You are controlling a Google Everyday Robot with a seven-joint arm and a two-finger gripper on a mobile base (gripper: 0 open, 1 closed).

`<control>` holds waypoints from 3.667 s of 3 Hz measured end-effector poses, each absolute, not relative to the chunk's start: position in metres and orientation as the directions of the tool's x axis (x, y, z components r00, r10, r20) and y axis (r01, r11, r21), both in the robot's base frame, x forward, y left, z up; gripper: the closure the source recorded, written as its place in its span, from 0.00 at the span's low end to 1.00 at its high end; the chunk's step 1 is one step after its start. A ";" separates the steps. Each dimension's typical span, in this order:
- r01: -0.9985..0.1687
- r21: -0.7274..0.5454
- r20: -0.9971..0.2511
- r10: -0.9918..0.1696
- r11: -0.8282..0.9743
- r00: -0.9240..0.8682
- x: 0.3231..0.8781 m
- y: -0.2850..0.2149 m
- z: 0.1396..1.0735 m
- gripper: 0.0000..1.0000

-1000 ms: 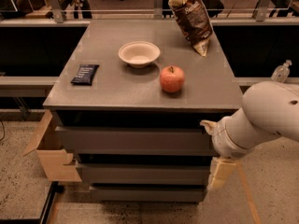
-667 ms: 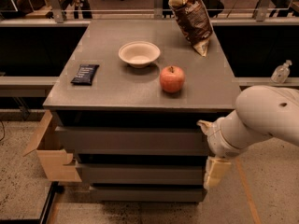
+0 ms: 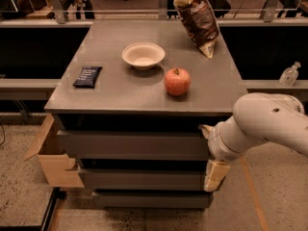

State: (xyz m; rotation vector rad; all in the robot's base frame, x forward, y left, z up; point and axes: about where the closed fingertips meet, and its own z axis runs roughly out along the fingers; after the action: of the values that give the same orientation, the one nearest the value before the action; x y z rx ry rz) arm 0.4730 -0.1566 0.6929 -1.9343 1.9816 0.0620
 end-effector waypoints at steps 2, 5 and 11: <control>-0.969 -0.235 -0.282 -0.960 0.076 -0.007 0.498 -0.157 0.666 0.00; -0.973 -0.222 -0.292 -0.957 0.069 -0.001 0.515 -0.161 0.645 0.41; -0.982 -0.173 -0.329 -0.944 0.070 -0.009 0.480 -0.164 0.663 1.00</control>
Offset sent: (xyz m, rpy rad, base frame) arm 0.0419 -0.0037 -0.0444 -0.0036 -0.0147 -0.0391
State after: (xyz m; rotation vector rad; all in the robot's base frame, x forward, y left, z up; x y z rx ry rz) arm 0.4802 -0.1637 0.6626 -1.9193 2.0000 0.1475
